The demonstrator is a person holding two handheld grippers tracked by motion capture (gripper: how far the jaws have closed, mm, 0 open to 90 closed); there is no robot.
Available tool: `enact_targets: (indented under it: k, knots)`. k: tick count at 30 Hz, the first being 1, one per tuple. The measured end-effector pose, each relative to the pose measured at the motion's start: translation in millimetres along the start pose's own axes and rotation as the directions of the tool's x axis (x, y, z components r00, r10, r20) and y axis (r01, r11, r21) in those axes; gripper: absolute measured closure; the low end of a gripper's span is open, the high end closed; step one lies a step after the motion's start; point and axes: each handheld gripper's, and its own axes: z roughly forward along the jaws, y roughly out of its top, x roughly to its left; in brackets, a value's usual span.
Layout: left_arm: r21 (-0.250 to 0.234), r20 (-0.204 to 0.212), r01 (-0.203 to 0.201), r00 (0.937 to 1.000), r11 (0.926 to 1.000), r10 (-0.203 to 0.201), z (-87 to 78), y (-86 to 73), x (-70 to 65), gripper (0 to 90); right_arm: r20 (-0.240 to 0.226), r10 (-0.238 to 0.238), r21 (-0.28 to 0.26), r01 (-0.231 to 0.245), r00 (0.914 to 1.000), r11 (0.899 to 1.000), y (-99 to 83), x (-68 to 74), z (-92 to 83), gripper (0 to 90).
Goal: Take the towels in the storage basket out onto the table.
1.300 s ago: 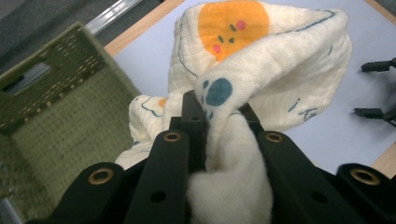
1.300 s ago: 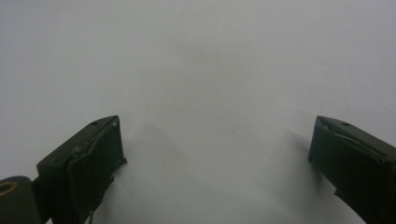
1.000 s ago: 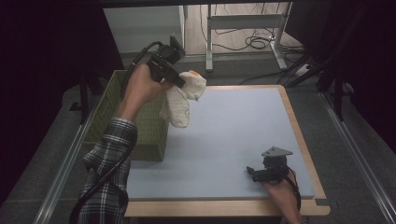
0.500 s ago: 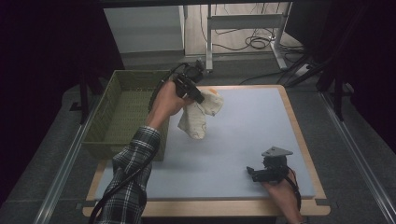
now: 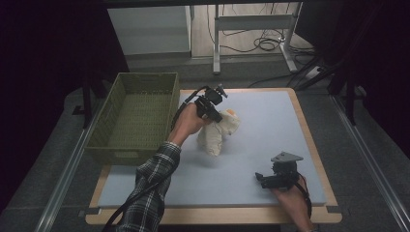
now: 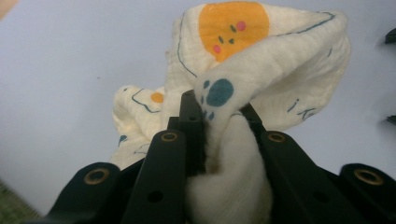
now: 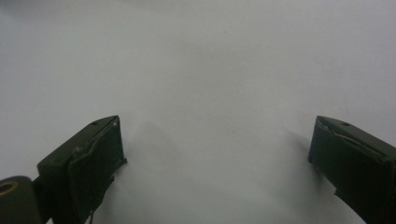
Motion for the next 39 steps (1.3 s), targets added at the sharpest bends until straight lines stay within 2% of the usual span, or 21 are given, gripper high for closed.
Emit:
enact_targets:
  k: [4, 5, 7, 13, 16, 19, 20, 24, 25, 29, 33, 35, 39]
  knots:
    - [-0.006, 0.022, -0.010, 0.9997, 0.9999, 0.010, 22.4, -2.7, -4.9, 77.9, 0.000, 0.000, 0.000, 0.000, 1.0000, 1.000, 0.0, 0.0, 0.0, 3.2]
    - [-0.006, 0.022, -0.010, 0.9997, 0.9999, 0.010, 22.4, -2.7, -4.9, 77.6, -0.001, 0.001, 0.000, -0.001, 1.0000, 1.000, 0.0, 0.1, -0.1, 3.2]
    - [-0.016, 0.035, -0.019, 0.9992, 0.9997, 0.020, 34.6, -4.4, -9.5, 77.1, -0.001, 0.000, 0.000, 0.000, 1.0000, 1.000, 0.0, 0.1, -0.1, 3.2]
    - [-0.028, 0.057, -0.027, 0.9980, 0.9992, 0.029, 57.5, -6.3, -19.1, 73.5, -0.001, 0.000, 0.000, 0.000, 1.0000, 1.000, 0.0, 0.0, -0.1, 3.2]
    - [-0.037, 0.056, -0.029, 0.9979, 0.9989, 0.031, 67.5, -7.2, -22.9, 64.3, -0.001, 0.000, 0.000, 0.000, 1.0000, 1.000, 0.0, 0.0, -0.1, 3.2]
    - [-0.070, 0.052, -0.027, 0.9982, 0.9972, 0.030, 74.1, -8.7, -26.5, 43.3, -0.001, 0.001, 0.000, -0.001, 1.0000, 1.000, 0.0, 0.0, -0.1, 3.2]
    - [-0.081, 0.052, -0.028, 0.9981, 0.9964, 0.032, 73.7, -9.0, -27.2, 33.8, -0.001, 0.001, 0.000, -0.001, 1.0000, 1.000, 0.0, 0.0, -0.1, 3.3]
    - [-0.133, 0.039, -0.022, 0.9988, 0.9908, 0.028, 62.5, -13.8, -32.7, 18.6, -0.003, 0.005, -0.001, -0.005, 1.0000, 1.000, -0.1, -0.5, -0.3, 3.4]
    - [-0.129, 0.032, -0.031, 0.9989, 0.9911, 0.036, 57.8, -15.6, -32.9, 18.0, -0.003, 0.005, -0.001, -0.005, 1.0000, 1.000, -0.1, -0.6, -0.3, 3.4]
    - [-0.156, 0.028, -0.016, 0.9994, 0.9876, 0.020, 41.7, -27.5, -34.8, 16.4, -0.006, 0.006, -0.003, -0.006, 1.0000, 1.000, 0.0, -1.2, -0.5, 3.5]
    - [-0.177, 0.022, 0.009, 0.9997, 0.9842, -0.006, 32.7, -38.8, -36.0, 15.9, -0.007, 0.001, -0.006, -0.001, 1.0000, 1.000, -0.1, -3.2, -2.3, 8.5]
    - [-0.186, 0.011, 0.008, 0.9999, 0.9825, -0.006, 27.5, -48.1, -37.8, 15.9, -0.010, -0.001, -0.001, 0.001, 1.0000, 1.000, 1.0, -7.2, -5.4, 16.0]
    - [-0.200, -0.009, 0.021, 0.9997, 0.9795, -0.023, 20.3, -62.8, -41.8, 15.9, -0.047, 0.004, -0.004, -0.004, 0.9989, 1.000, 5.7, -13.6, -8.7, 24.3]
